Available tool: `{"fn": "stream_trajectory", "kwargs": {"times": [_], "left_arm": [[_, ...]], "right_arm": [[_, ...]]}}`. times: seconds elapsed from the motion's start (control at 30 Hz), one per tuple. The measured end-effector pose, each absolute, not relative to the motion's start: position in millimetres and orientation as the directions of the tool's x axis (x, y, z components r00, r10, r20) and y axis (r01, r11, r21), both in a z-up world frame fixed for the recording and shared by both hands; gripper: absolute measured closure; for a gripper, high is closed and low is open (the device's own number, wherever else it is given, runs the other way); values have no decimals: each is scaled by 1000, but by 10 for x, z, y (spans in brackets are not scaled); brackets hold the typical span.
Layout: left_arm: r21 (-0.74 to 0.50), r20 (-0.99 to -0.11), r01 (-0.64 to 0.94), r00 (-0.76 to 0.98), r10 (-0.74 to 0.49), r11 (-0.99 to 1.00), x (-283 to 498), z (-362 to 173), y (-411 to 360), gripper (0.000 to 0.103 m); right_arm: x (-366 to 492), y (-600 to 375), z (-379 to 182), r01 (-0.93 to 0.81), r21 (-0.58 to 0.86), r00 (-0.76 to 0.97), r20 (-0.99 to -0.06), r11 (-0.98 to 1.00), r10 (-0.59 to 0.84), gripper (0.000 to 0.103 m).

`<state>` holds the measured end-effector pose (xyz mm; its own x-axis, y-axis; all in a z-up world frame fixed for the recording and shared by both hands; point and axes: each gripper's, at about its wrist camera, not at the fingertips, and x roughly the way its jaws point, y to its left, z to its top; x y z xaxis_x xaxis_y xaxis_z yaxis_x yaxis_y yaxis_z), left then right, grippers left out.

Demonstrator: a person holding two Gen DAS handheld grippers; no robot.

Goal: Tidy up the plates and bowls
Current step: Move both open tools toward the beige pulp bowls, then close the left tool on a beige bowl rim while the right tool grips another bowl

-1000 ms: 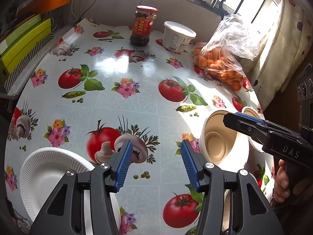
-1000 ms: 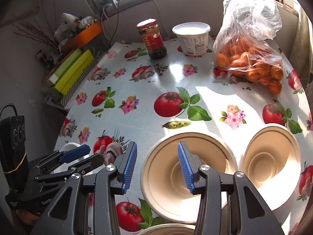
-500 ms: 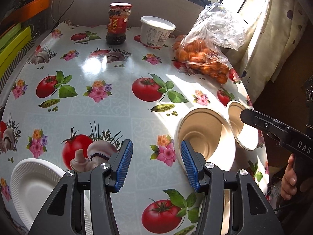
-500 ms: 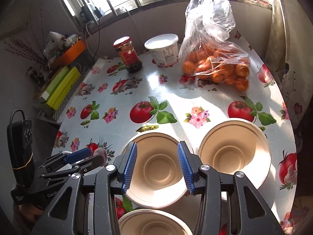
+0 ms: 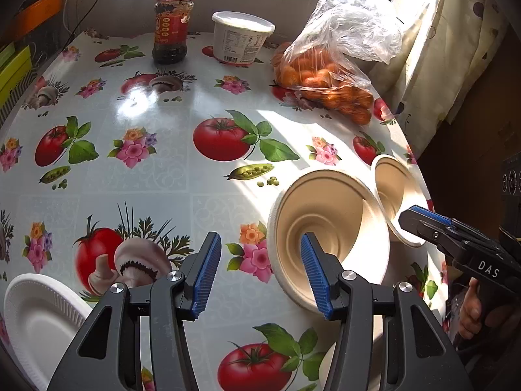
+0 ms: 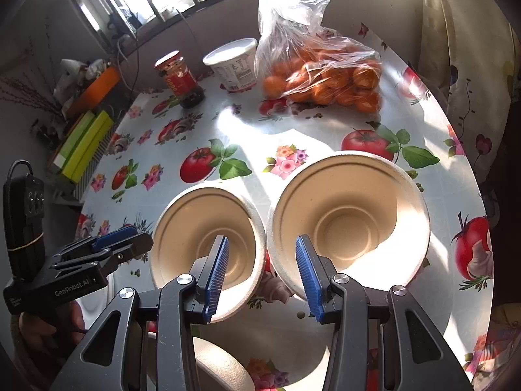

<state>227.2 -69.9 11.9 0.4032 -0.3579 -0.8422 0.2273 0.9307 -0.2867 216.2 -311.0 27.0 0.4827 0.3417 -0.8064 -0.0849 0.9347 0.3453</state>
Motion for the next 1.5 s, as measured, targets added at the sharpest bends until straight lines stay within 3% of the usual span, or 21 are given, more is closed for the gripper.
{"fn": "stream_trajectory", "kwargs": {"times": [0.5,0.87,1.27,1.5], "left_arm": [[-246,-842,303,405,-358,921,2139,363,-696,51],[-250,-845,367,370,-387,896,2049,217,-866,51],[-296,-843,297,366,-394,908,2198,20,-709,51],[-372,-851,175,329,-410,911,2325,-175,-524,51]], "right_arm": [[1659,-3339,601,-11,351,552,-778,936,299,60],[1121,-3698,346,84,414,605,-744,906,283,60],[1516,-3422,176,-87,444,544,-729,892,416,60],[1809,-3234,60,-148,462,473,-744,875,473,64]]}}
